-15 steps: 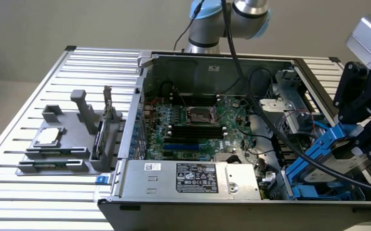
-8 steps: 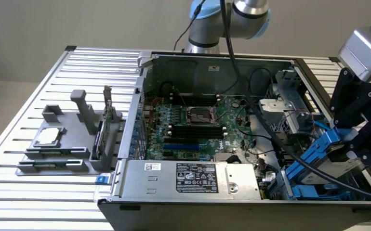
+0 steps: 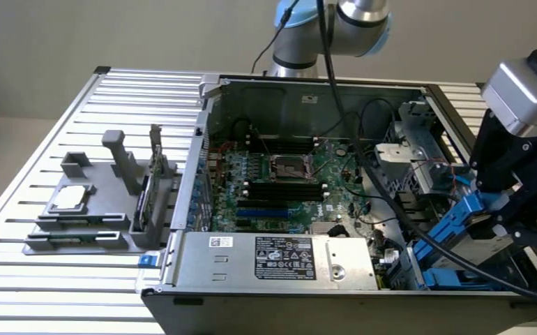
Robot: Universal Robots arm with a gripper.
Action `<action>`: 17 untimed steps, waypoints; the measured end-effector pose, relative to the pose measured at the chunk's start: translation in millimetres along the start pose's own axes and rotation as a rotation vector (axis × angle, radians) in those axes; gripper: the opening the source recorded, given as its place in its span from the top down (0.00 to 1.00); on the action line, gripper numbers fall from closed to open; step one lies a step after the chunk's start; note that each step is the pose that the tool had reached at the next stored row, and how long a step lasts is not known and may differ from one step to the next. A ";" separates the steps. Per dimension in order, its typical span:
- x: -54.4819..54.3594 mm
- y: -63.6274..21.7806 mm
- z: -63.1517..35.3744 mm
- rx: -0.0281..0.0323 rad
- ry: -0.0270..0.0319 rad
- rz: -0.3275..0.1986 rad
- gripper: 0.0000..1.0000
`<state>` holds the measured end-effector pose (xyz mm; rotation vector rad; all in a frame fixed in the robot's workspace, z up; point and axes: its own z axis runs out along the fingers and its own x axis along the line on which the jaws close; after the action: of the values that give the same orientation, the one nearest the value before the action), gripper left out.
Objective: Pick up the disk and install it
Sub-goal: 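Insert the disk into the insertion slot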
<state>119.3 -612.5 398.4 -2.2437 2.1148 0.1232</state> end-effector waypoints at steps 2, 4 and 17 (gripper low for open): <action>0.3 0.0 2.8 0.0000 -0.0028 -0.003 0.68; 0.5 0.0 5.4 -0.0001 -0.0055 -0.006 0.68; 1.1 -0.2 10.8 -0.0006 -0.0164 -0.018 0.68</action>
<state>119.3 -612.5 387.5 -2.2538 2.0861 0.1410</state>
